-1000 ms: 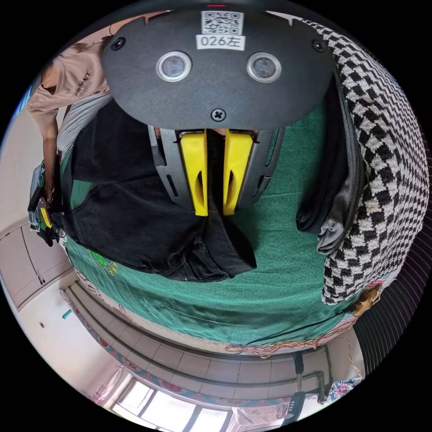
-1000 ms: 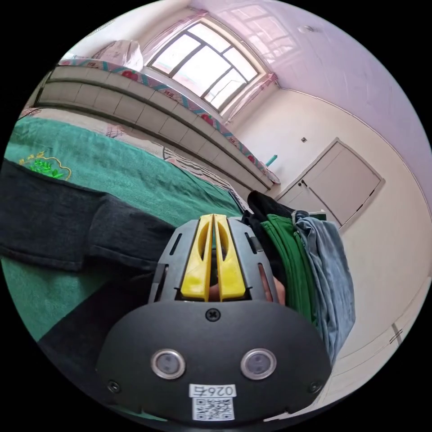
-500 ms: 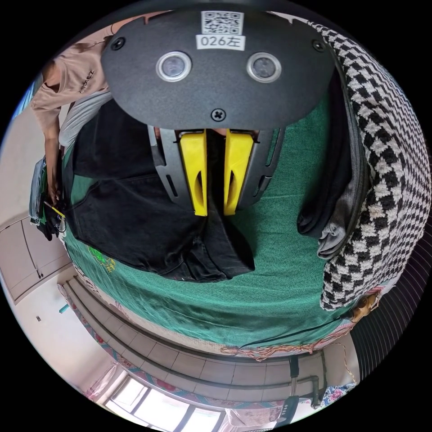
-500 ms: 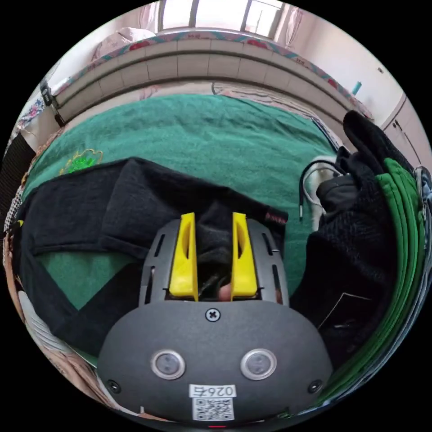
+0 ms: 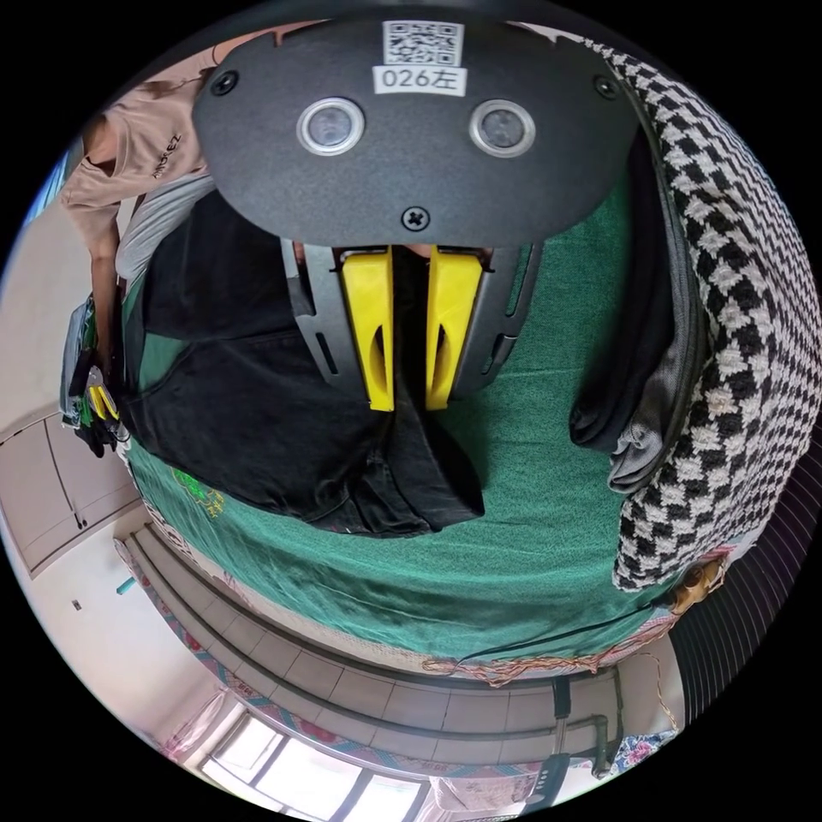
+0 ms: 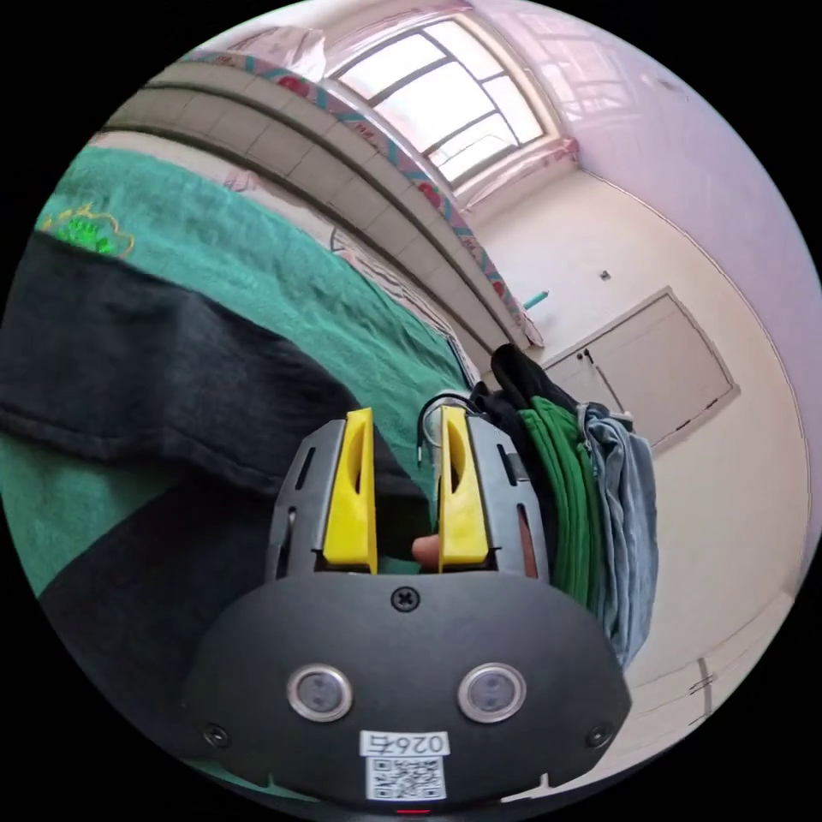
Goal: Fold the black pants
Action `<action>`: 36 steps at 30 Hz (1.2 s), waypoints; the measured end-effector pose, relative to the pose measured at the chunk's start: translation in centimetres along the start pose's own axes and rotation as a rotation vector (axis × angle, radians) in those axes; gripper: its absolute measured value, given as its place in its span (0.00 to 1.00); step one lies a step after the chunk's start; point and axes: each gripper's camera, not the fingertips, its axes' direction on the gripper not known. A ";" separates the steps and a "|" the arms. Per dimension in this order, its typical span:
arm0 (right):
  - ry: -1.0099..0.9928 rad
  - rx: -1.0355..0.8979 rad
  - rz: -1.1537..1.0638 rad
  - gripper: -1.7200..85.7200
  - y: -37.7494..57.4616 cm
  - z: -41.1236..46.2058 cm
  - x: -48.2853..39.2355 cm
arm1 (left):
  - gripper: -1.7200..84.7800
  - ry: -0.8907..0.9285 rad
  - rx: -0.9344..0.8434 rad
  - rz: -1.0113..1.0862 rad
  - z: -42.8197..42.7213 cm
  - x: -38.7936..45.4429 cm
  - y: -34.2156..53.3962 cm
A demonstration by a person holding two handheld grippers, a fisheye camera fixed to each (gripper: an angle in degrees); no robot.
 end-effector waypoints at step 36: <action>-0.670 -0.237 0.418 0.15 3.0 14.9 7.7 | 0.08 -0.019 0.032 -0.148 -9.8 -6.3 2.8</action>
